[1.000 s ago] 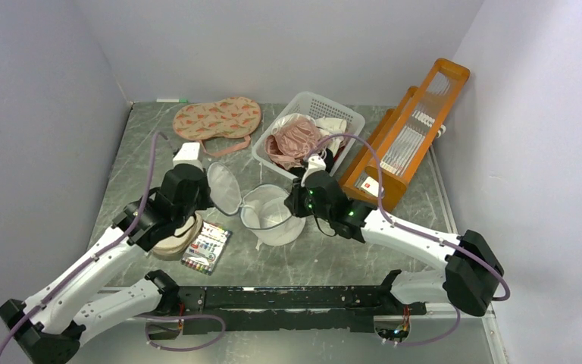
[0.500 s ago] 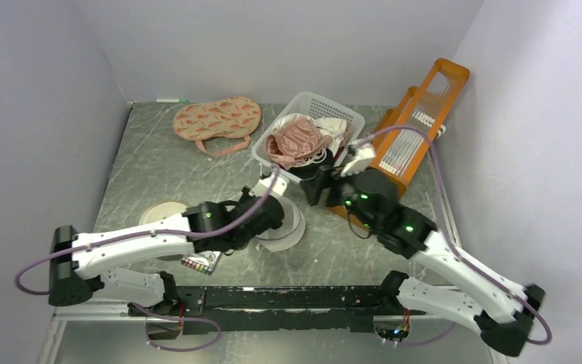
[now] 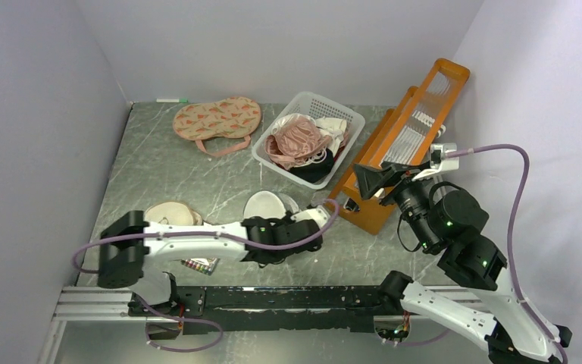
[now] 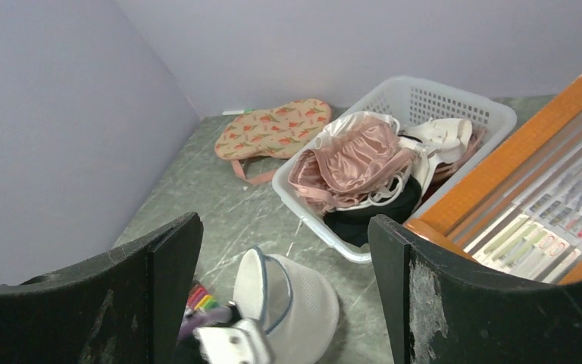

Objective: Unzip the laundry bag and remove the bra

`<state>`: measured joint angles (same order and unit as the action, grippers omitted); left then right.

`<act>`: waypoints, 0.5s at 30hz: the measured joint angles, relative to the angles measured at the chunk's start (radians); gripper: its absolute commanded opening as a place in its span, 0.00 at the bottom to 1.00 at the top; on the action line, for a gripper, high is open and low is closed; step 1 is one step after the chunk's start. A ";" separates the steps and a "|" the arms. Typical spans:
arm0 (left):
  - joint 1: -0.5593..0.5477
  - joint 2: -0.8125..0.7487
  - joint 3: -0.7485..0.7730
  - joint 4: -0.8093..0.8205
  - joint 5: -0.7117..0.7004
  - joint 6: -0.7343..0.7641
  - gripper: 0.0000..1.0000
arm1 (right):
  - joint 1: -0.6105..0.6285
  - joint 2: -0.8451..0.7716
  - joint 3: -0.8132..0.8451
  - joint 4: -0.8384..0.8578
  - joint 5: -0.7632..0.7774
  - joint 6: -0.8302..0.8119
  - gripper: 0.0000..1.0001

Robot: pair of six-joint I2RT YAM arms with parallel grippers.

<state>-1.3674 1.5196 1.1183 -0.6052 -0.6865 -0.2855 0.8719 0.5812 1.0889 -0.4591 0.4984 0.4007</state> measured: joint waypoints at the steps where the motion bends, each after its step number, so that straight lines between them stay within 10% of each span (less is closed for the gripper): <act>1: 0.002 0.035 0.013 0.011 0.024 0.010 0.07 | 0.000 -0.003 0.000 -0.007 0.002 -0.002 0.81; 9: 0.069 0.296 0.107 0.113 0.185 0.073 0.09 | 0.000 -0.015 0.013 -0.054 0.007 -0.002 0.81; 15: 0.116 0.313 0.102 0.124 0.225 0.069 0.51 | 0.000 -0.027 0.013 -0.092 0.008 0.003 0.82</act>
<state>-1.2514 1.8328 1.2201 -0.4812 -0.4610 -0.2169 0.8719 0.5537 1.1015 -0.5510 0.5064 0.4034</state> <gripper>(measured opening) 0.378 0.814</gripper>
